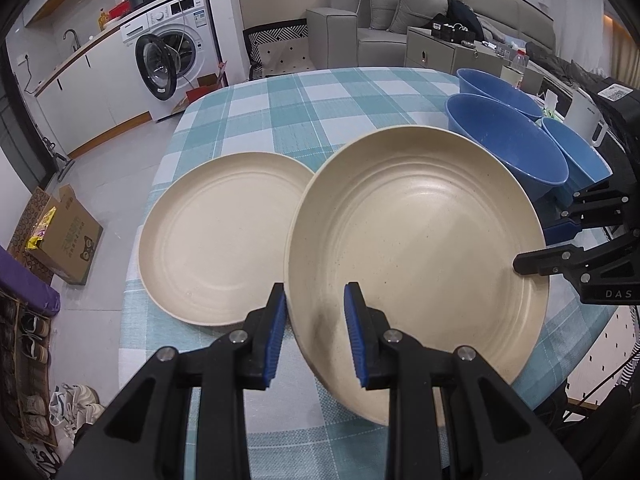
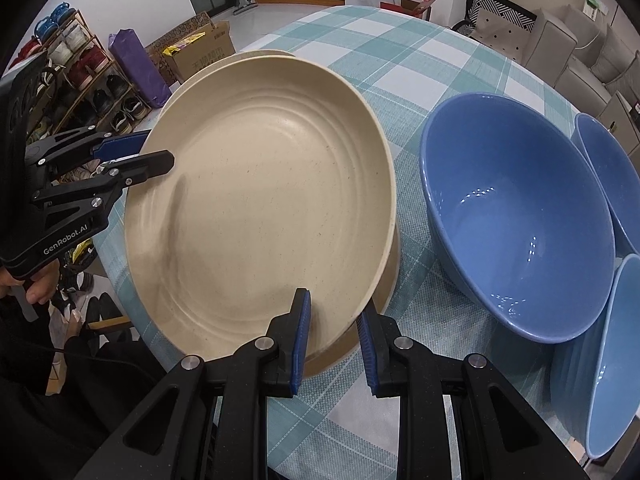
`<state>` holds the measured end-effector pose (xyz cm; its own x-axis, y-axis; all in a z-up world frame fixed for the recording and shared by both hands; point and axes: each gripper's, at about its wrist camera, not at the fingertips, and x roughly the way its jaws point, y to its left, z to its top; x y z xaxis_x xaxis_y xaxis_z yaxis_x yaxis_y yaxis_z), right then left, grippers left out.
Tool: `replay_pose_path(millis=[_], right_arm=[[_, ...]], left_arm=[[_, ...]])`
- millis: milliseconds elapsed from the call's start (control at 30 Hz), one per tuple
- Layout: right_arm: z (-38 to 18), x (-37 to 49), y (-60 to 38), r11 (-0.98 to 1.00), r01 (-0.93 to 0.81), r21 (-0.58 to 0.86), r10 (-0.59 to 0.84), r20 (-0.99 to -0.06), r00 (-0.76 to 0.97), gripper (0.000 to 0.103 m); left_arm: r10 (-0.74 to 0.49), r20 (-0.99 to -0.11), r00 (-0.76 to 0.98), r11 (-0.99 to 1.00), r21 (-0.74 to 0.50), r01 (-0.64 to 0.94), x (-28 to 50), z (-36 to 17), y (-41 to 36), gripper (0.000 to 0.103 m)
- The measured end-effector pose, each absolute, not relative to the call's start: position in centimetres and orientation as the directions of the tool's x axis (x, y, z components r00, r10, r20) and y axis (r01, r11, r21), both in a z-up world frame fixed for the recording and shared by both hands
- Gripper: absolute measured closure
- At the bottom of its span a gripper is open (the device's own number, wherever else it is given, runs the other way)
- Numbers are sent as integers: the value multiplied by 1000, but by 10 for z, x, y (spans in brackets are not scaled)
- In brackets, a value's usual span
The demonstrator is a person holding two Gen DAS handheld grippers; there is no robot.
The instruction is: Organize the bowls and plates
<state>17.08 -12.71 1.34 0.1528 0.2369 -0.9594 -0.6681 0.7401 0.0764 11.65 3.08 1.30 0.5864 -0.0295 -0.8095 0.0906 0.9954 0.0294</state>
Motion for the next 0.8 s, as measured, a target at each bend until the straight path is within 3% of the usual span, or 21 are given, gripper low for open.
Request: replay_pose_path(millis=[800], right_arm=[[4,162,-128,730,-683,25,174,-973,150,79]], left_arm=[[11,-831,557,987,97,125,126,-3,14,75]])
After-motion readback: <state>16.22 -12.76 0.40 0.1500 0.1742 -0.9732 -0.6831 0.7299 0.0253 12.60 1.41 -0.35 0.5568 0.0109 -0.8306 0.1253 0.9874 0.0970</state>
